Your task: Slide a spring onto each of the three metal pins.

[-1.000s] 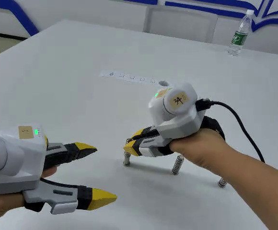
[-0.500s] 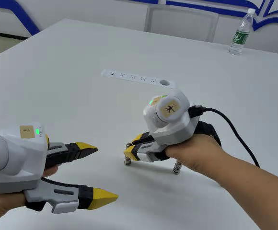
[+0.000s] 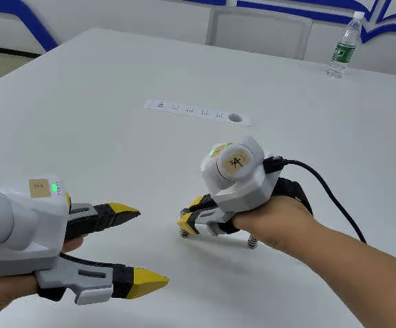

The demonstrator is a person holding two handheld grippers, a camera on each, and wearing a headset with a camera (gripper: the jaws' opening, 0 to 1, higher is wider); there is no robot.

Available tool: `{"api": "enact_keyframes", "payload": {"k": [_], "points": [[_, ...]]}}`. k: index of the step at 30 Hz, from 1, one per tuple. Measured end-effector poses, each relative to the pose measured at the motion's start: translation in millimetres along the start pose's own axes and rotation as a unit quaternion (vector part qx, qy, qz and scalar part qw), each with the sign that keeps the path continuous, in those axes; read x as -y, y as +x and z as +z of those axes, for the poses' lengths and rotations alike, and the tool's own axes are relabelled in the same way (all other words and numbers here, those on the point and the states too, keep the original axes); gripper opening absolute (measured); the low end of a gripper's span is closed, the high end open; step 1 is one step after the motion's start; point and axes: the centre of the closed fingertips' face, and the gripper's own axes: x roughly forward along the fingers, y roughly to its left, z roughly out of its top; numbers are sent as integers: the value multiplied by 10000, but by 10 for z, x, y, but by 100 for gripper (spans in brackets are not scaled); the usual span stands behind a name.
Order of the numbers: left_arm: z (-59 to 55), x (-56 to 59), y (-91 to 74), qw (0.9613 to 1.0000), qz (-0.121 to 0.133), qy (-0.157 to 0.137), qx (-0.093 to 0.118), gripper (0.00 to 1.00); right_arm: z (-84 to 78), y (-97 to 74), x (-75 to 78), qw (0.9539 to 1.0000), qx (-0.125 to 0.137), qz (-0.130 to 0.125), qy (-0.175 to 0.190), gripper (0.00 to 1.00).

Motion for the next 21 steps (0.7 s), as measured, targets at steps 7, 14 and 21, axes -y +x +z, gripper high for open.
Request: {"api": "enact_keyframes", "payload": {"k": [7,14,21], "points": [[6,-1,3,10000,-2,3,0,70,0,-14,2,10000,11,-26,-28,14],[5,4,10,10000,-18,9,-9,71,10,-74,15,9999,105,-97,-2,18],[22,10,26,10000,-32,33,-2,71,-7,-178,37,9996,171,-196,49,20]]}}
